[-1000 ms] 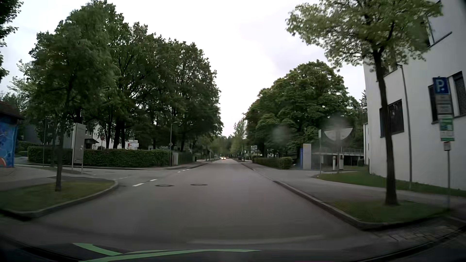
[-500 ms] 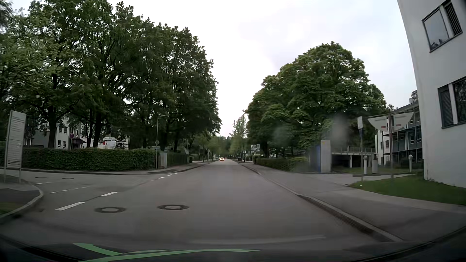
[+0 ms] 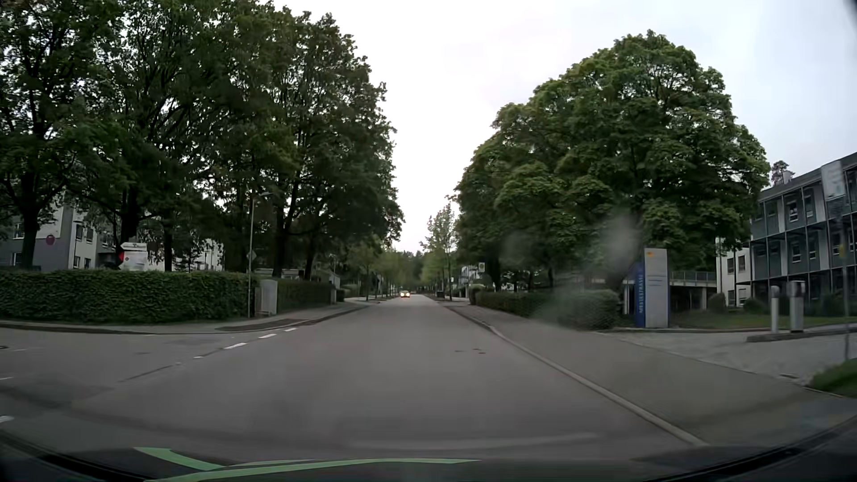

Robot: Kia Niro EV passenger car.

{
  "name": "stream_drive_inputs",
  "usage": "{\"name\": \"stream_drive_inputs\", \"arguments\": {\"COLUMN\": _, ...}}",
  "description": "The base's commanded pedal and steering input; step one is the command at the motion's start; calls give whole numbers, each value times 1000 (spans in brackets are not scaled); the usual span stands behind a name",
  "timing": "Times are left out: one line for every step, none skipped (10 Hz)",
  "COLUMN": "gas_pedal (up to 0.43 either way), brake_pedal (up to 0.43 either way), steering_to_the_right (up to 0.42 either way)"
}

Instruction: Follow the waypoints while adhering to traffic rules and regulations

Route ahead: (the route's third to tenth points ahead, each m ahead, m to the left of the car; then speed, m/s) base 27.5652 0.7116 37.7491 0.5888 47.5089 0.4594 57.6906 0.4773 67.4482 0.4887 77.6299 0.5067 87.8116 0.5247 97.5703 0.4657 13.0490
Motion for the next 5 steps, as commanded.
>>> {"name": "stream_drive_inputs", "arguments": {"gas_pedal": 177, "brake_pedal": 0, "steering_to_the_right": 1}}
{"name": "stream_drive_inputs", "arguments": {"gas_pedal": 177, "brake_pedal": 0, "steering_to_the_right": 0}}
{"name": "stream_drive_inputs", "arguments": {"gas_pedal": 177, "brake_pedal": 0, "steering_to_the_right": -1}}
{"name": "stream_drive_inputs", "arguments": {"gas_pedal": 177, "brake_pedal": 0, "steering_to_the_right": -1}}
{"name": "stream_drive_inputs", "arguments": {"gas_pedal": 177, "brake_pedal": 0, "steering_to_the_right": -2}}
